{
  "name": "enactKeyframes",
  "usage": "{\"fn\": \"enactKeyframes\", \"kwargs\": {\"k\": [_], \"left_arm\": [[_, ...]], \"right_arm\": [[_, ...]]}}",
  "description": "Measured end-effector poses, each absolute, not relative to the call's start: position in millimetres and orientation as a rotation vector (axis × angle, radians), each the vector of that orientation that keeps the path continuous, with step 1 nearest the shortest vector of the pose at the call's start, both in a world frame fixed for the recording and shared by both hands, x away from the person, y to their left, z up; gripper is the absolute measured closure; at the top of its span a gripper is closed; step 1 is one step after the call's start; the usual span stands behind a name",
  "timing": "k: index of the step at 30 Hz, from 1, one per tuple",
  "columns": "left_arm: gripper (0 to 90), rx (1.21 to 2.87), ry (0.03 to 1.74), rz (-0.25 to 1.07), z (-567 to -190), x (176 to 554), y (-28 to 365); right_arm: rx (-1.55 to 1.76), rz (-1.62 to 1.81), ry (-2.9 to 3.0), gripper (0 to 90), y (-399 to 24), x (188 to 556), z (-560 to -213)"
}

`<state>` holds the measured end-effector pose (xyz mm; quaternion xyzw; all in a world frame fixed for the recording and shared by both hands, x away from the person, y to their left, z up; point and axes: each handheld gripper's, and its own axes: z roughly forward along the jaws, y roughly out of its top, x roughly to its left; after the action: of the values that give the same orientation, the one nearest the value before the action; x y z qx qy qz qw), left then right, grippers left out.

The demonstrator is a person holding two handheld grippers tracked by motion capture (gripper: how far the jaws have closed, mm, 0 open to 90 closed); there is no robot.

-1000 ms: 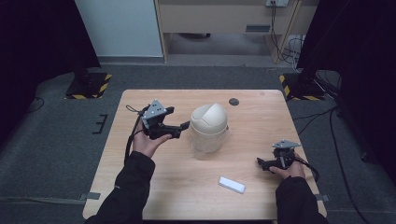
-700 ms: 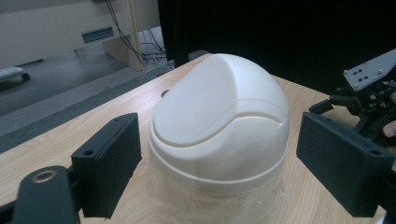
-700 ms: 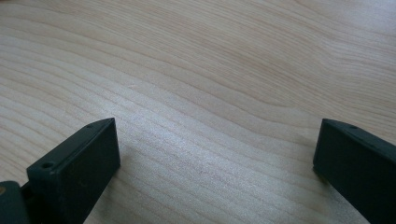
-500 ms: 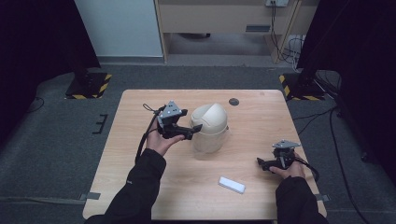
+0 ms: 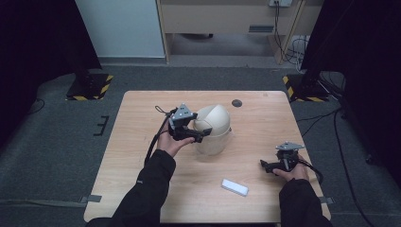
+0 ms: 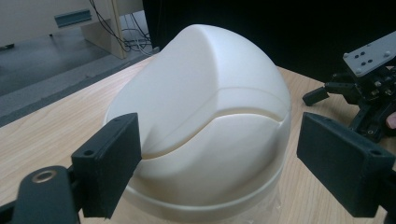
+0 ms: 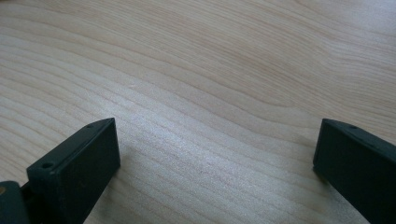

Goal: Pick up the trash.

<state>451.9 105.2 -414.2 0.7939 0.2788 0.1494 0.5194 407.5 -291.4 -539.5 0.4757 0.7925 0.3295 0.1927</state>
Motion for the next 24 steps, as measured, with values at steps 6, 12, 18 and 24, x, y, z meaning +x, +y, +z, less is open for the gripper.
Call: {"fn": "enactKeyframes", "kwargs": {"k": [6,12,18,24], "left_arm": [[12.9,1.91,0.673,0.353,-417,454,102],[12.6,1.907,0.68,0.365,-420,455,95],[11.7,1.892,0.699,0.357,-421,457,91],[13.2,1.907,0.707,0.348,-417,458,86]], "right_arm": [[1.336,0.926,2.223,0.7,-291,407,-539],[1.336,0.925,2.223,0.7,-291,407,-539],[1.336,0.925,2.223,0.7,-291,407,-539],[1.337,0.925,2.223,0.7,-291,407,-539]]}}
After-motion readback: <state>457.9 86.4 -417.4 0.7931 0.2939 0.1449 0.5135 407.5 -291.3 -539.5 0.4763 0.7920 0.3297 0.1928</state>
